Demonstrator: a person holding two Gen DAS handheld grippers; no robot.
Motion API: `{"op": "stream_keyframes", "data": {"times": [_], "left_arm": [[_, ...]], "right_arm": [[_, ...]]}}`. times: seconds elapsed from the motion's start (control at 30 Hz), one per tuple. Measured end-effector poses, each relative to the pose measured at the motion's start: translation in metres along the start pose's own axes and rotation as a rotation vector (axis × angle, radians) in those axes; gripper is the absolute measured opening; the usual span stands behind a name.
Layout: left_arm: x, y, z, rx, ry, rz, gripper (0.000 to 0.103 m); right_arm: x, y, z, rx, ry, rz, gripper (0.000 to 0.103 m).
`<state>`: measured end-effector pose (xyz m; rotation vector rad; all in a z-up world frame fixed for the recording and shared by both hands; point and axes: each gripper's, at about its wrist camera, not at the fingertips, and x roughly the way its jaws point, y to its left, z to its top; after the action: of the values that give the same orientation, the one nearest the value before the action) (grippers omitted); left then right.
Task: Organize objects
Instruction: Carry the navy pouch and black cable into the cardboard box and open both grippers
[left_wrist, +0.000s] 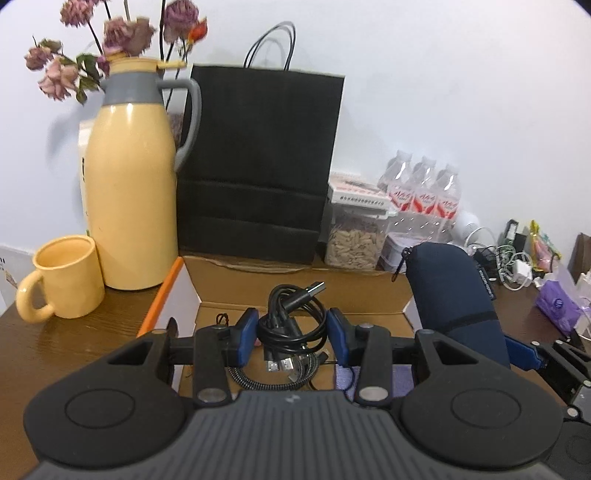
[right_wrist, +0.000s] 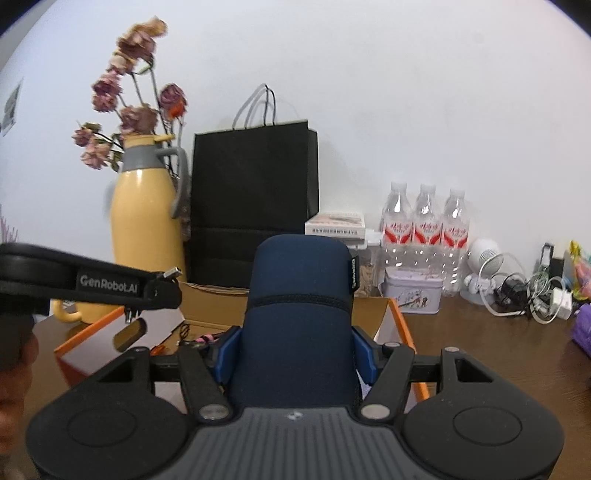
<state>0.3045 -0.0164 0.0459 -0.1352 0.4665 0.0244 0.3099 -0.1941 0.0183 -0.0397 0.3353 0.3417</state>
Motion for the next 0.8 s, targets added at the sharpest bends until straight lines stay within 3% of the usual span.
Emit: {"op": "stream_keyframes", "data": {"times": [0.3, 0.37, 0.4, 0.43, 0.47, 0.5, 0.8], "left_arm": [[0.025, 0.000, -0.004, 0.028, 0.043, 0.010, 0.043], [0.025, 0.000, -0.005, 0.034, 0.047, 0.017, 0.062], [0.023, 0.000, -0.005, 0.027, 0.037, 0.027, 0.094], [0.022, 0.000, -0.004, 0.021, 0.019, 0.036, 0.103], [0.020, 0.001, -0.005, 0.020, 0.000, 0.045, 0.103], [0.019, 0.000, -0.004, 0.022, 0.005, 0.054, 0.103], [0.019, -0.004, -0.005, 0.042, 0.039, 0.036, 0.103]], "right_arm": [[0.031, -0.003, -0.012, 0.005, 0.091, 0.024, 0.062], [0.030, -0.002, -0.013, -0.003, 0.110, 0.026, 0.066], [0.028, -0.001, -0.013, -0.007, 0.107, 0.024, 0.074], [0.026, -0.001, -0.013, -0.009, 0.102, 0.014, 0.094], [0.022, 0.000, -0.013, -0.009, 0.090, 0.003, 0.102], [0.019, 0.000, -0.013, -0.011, 0.072, -0.005, 0.103], [0.012, -0.001, -0.009, 0.001, 0.064, -0.016, 0.103]]}}
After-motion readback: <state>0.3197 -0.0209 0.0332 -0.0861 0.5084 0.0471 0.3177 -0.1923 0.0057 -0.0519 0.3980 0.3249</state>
